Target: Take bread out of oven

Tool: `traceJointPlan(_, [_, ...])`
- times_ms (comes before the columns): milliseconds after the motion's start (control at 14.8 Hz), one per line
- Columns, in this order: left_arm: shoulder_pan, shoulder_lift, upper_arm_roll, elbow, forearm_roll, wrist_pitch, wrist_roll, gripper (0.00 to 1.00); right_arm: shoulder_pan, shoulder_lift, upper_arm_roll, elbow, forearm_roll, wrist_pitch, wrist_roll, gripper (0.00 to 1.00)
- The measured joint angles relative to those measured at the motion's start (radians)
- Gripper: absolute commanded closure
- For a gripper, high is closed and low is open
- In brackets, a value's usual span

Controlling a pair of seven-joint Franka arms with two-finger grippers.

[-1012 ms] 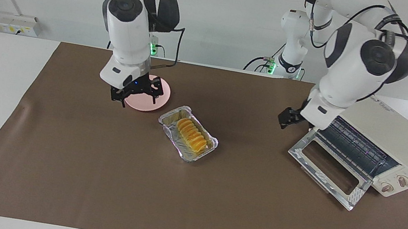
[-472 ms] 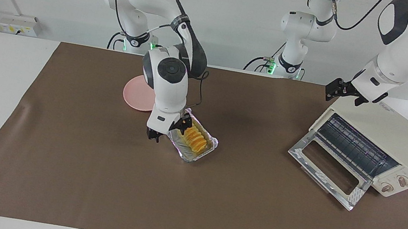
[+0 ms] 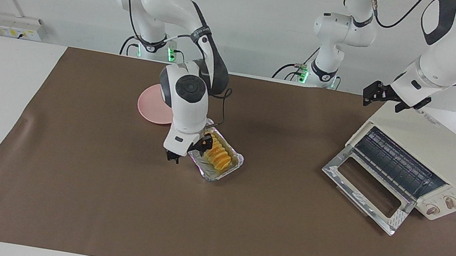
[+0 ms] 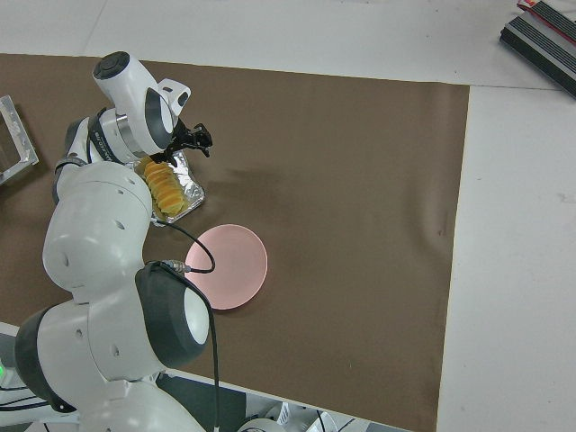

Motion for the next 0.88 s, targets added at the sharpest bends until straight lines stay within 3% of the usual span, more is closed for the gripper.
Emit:
traceJointPlan(67, [0.0,-0.018,0.0,-0.019,0.0,0.003,0.001,0.0,0.0,0.0,0.0,-0.009,0.0,0.007,0.0,0.39])
traceJointPlan(270, [0.001,-0.083,0.001,-0.097,0.0,0.068,0.003,0.0,0.0,-0.001,0.0,-0.047,0.0,0.055,0.0,0.55])
traceJointPlan(405, [0.001,-0.092,-0.001,-0.125,0.0,0.093,0.008,0.0,0.004,-0.001,0.001,-0.076,0.0,0.098,0.0,0.84])
traceJointPlan(540, [0.001,-0.084,-0.007,-0.136,0.0,0.097,0.009,0.0,0.014,-0.004,0.003,-0.097,0.0,0.123,0.003,1.0])
traceJointPlan(877, [0.058,-0.061,-0.045,-0.136,0.0,0.109,0.021,0.0,0.022,-0.017,0.002,-0.102,0.0,0.137,0.004,1.0])
